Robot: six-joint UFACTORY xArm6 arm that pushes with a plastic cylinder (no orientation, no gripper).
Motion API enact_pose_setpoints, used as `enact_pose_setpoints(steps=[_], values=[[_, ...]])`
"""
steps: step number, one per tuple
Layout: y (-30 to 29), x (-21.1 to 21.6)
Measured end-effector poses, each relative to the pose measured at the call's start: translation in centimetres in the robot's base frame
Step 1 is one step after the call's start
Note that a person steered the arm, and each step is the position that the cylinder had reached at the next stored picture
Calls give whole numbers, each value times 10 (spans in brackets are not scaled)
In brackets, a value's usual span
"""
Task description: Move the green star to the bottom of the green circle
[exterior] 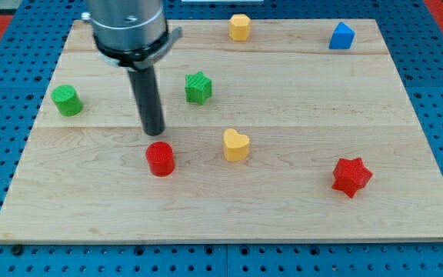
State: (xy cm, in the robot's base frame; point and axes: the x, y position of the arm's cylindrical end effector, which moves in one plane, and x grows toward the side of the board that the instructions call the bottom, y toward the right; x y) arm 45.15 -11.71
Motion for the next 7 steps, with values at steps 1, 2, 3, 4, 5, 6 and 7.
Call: enact_pose_setpoints(steps=[1, 2, 3, 4, 5, 6, 7], values=[[3, 19], [23, 57], [27, 84], [51, 89], [74, 78], [135, 67], [183, 21]])
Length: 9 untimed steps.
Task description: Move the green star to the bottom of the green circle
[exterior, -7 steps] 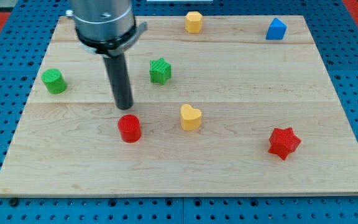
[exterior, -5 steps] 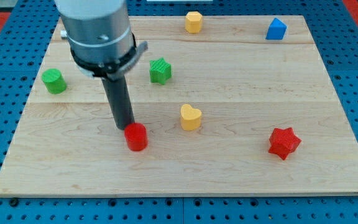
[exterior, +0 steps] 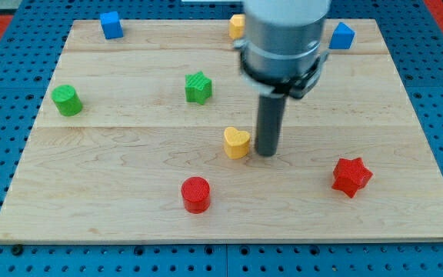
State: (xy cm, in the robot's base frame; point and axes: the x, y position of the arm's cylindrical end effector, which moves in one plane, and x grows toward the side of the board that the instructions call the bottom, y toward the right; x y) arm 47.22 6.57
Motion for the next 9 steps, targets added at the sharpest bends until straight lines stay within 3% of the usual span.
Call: enact_pose_setpoints(steps=[2, 4, 6, 8, 9], values=[[-59, -128], [-175, -38], [-219, -37], [-256, 40], [-268, 27]])
